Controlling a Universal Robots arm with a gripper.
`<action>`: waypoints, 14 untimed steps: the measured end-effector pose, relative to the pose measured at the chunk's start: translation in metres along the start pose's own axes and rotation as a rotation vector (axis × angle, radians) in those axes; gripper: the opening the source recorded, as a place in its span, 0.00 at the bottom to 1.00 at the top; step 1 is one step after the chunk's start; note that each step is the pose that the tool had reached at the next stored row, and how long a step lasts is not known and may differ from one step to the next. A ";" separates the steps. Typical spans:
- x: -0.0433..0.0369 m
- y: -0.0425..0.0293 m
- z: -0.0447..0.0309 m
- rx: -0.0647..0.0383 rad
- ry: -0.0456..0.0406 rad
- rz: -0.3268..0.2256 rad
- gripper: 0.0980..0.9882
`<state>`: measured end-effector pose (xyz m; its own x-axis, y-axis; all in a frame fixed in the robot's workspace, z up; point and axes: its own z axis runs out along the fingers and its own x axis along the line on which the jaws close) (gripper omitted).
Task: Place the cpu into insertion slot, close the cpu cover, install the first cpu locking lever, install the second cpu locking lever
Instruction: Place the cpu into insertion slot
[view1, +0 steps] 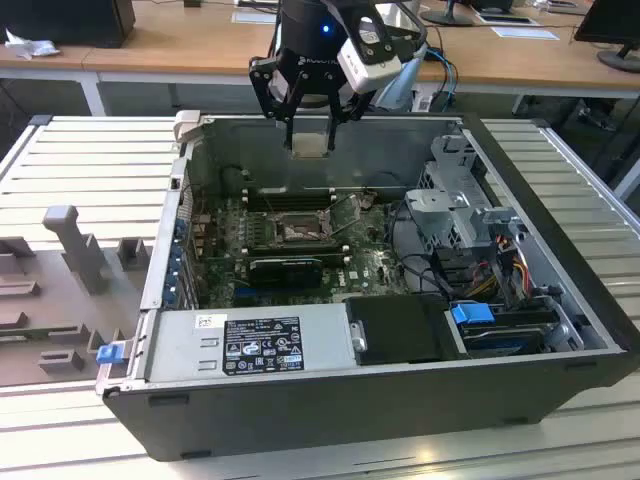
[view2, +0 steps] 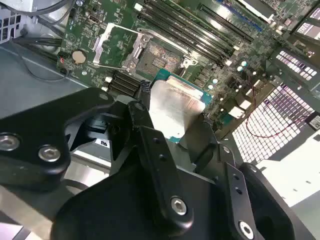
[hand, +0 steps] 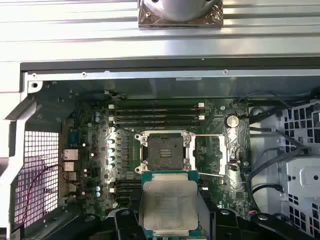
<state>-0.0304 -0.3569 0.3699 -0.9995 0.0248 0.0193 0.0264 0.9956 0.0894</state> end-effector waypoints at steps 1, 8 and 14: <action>0.0000 0.0000 0.0000 0.000 -0.0004 0.005 0.48; 0.0000 -0.0003 0.0024 -0.001 -0.0040 0.045 0.48; -0.0001 -0.0004 0.0032 0.000 -0.0045 0.053 0.48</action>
<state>-0.0303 -0.3570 0.3666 -0.9968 0.0776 0.0195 0.0791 0.9929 0.0887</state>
